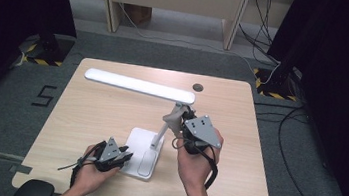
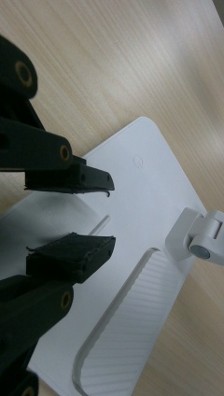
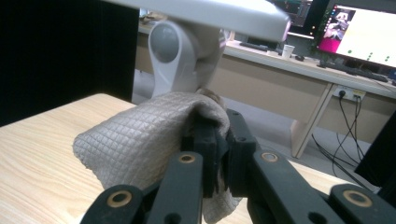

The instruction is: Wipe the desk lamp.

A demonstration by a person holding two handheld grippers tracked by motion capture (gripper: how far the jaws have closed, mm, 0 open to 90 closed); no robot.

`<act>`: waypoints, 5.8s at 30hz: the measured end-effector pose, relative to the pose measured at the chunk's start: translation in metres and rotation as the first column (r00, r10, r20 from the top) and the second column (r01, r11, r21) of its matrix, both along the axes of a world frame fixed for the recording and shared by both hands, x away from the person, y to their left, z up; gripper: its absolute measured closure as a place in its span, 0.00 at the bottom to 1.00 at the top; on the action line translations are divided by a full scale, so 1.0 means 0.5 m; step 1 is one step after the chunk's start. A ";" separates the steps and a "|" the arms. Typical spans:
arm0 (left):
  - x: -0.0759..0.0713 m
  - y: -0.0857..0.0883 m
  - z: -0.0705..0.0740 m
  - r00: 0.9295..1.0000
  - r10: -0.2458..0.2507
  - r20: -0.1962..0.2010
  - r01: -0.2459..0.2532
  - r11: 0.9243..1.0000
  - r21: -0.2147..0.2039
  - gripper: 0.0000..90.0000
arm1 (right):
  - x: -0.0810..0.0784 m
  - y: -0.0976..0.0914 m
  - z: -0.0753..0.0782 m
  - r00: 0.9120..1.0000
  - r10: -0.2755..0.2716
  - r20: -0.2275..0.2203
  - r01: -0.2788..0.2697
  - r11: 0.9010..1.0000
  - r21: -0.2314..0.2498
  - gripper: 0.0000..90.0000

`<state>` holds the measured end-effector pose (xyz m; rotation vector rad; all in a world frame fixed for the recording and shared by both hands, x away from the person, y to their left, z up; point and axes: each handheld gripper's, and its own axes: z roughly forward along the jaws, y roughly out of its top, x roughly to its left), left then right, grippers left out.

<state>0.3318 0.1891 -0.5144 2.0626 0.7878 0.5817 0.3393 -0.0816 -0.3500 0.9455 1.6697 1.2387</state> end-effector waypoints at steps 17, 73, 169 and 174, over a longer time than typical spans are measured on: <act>0.000 0.000 -0.001 1.000 0.000 0.000 0.000 1.000 -0.003 0.73 | -0.004 0.014 -0.029 0.999 -0.019 -0.029 0.018 0.999 -0.030 0.96; -0.001 0.002 -0.003 1.000 0.002 0.001 -0.002 1.000 -0.013 0.73 | 0.005 0.043 -0.139 0.988 -0.003 -0.156 -0.011 0.996 -0.089 0.95; -0.002 0.003 -0.006 1.000 0.004 0.008 -0.004 1.000 -0.028 0.74 | 0.067 0.058 -0.305 0.872 0.120 -0.475 -0.195 0.974 -0.112 0.96; -0.002 0.002 -0.007 1.000 0.005 0.010 -0.005 1.000 -0.031 0.74 | 0.058 0.052 -0.303 0.849 0.148 -0.507 -0.225 0.970 -0.093 0.96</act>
